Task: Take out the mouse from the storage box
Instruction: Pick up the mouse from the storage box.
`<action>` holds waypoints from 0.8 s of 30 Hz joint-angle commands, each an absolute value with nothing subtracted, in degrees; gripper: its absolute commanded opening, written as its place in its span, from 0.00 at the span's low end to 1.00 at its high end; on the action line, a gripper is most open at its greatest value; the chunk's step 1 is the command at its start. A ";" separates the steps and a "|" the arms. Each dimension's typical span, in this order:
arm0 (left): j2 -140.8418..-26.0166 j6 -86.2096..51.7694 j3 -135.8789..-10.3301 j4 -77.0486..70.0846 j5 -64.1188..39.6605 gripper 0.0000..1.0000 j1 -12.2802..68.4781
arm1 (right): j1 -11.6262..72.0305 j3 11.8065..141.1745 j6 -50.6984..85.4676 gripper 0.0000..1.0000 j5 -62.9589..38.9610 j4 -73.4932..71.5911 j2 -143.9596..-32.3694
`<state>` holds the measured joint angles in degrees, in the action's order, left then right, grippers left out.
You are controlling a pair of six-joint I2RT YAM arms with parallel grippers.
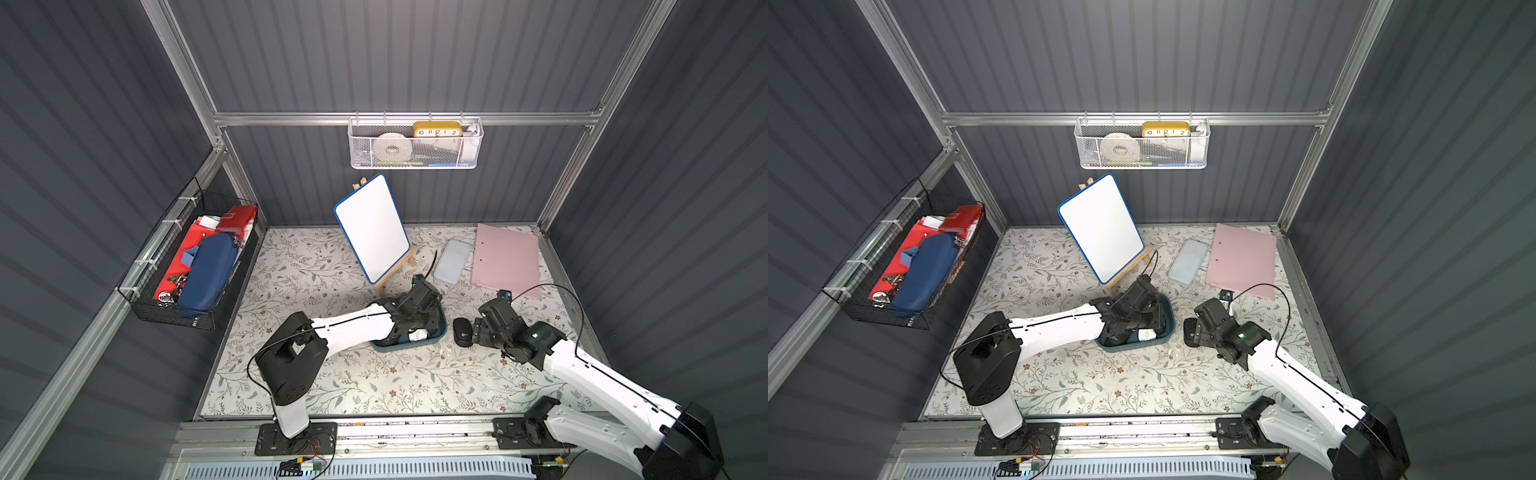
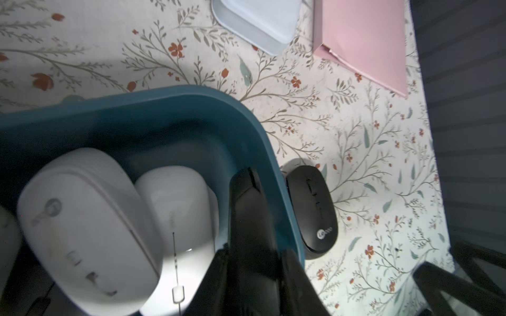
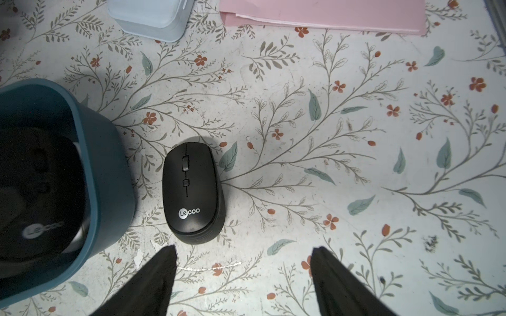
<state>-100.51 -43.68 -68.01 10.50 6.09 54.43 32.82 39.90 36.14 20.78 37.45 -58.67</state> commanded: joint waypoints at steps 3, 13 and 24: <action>-93.54 -44.73 -62.88 6.19 5.39 0.29 54.65 | 32.78 41.22 36.76 0.81 20.30 38.54 -58.59; -84.17 -45.80 -51.19 -6.04 -1.93 0.27 54.76 | 32.84 41.39 36.87 0.81 21.46 39.54 -57.07; -80.50 -43.01 -47.53 -5.98 -2.26 0.27 57.85 | 32.82 41.31 37.17 0.81 22.10 41.19 -53.93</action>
